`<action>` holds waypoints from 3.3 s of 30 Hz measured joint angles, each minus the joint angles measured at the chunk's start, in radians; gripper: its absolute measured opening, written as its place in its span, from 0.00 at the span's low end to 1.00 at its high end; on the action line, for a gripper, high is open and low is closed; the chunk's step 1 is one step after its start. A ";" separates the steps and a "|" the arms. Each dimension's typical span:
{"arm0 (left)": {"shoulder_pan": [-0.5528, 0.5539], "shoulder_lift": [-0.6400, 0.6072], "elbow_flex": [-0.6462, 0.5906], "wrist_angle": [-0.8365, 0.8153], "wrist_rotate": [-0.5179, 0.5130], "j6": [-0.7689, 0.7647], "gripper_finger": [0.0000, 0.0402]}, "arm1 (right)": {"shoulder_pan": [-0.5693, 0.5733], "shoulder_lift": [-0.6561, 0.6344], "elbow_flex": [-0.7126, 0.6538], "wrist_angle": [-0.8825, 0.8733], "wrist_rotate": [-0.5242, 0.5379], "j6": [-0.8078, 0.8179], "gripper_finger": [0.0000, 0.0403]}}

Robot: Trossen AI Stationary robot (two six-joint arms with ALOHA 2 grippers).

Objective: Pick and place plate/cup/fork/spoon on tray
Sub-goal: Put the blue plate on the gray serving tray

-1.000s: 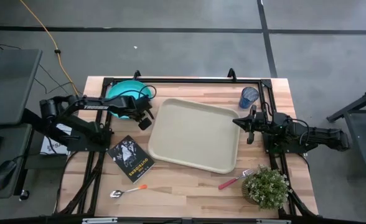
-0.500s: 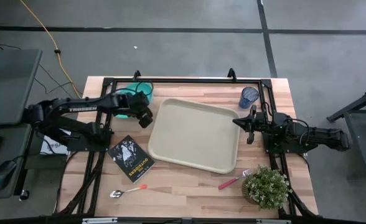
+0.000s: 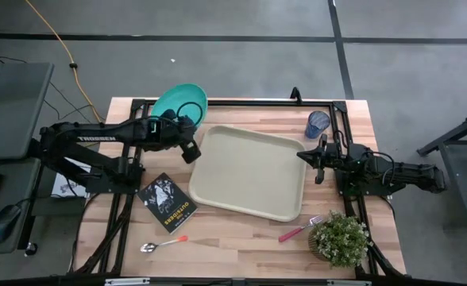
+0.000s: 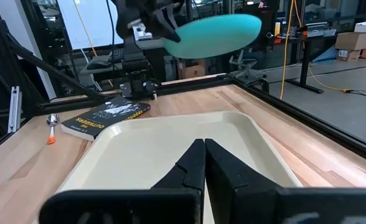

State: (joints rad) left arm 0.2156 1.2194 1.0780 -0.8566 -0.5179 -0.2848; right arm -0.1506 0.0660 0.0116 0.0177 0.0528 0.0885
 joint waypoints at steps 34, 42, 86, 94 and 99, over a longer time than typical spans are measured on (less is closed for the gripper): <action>-0.452 0.380 0.048 0.412 -0.127 0.330 0.00 | 0.000 0.000 0.000 0.000 0.000 0.000 0.00; -0.560 0.621 0.298 0.410 -0.112 0.527 0.00 | 0.000 0.000 0.000 0.000 0.000 0.000 0.00; -0.407 0.816 0.193 0.602 0.104 0.548 0.00 | 0.000 0.000 0.000 0.000 0.000 0.000 0.00; -0.365 0.816 0.193 0.513 0.102 0.505 0.00 | 0.000 0.000 0.000 0.000 0.000 0.000 0.00; -0.360 0.816 0.193 0.518 0.124 0.498 0.00 | 0.000 0.000 0.000 0.000 0.000 0.000 0.00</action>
State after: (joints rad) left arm -0.1446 2.0354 1.2709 -0.3383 -0.3944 0.2130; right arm -0.1506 0.0658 0.0116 0.0177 0.0526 0.0887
